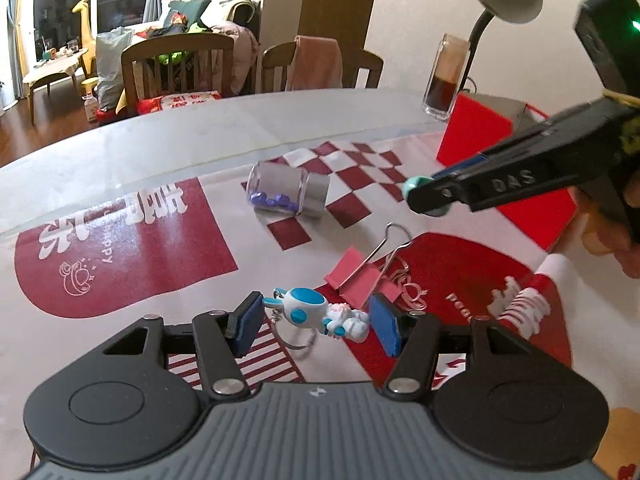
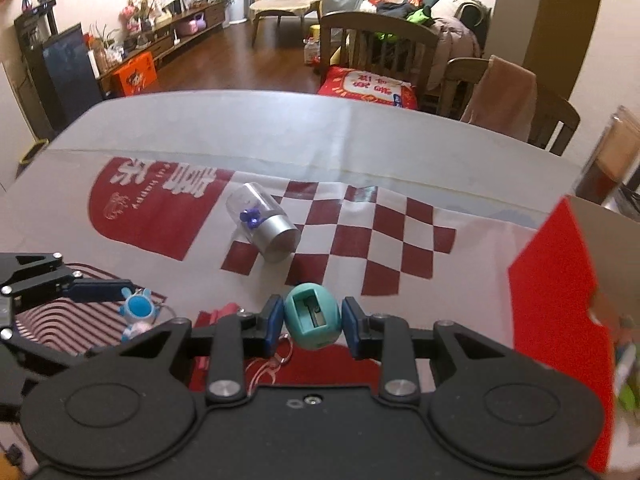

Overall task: Organize rigid objects
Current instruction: 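Lift the keychain and teal sharpener and carry both over the shoebox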

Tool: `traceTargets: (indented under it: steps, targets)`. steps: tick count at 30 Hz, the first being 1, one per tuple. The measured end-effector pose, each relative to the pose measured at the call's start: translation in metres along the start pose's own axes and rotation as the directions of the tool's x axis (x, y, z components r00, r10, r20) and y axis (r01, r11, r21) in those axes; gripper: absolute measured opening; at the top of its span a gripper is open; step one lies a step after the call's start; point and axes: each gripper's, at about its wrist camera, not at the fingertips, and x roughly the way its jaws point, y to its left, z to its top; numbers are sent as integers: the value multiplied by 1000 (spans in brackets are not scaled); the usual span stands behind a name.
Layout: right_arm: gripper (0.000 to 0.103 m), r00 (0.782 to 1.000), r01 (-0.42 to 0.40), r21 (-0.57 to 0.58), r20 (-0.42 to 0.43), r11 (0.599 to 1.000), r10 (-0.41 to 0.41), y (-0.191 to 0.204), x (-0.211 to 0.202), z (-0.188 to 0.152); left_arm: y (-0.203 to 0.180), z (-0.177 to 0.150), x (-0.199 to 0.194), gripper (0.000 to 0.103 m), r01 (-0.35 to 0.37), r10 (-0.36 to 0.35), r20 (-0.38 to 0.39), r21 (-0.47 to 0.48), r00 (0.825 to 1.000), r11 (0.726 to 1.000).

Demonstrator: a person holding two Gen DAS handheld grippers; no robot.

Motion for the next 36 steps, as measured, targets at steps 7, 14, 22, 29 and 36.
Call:
traceTargets:
  steps: [7,14,22,29,36]
  targets:
    - [30,999,-2,32,32,999,1,-1,-49,-14,-15,9,-30,58,-7,7,31,5,1000,1000]
    - [30,999,6,48,52,999,-9,-6,-93,-28,-30,20,-55,58,-13,14,34,-23,999,1000]
    - [30,995,23,71,94,997,-29,-31,-133,-38,-56,39,-78,58,-31,32,57,-17,998,999]
    - [30,992,40,95,119,995,-51,-69,-151,-42,-82,65,-82,58,-15,17,69,-31,997,999]
    - [31,987,65,126,136,990,-83,-123,-162,-45,-123,92,-66,58,22,-21,66,-17,998,1000]
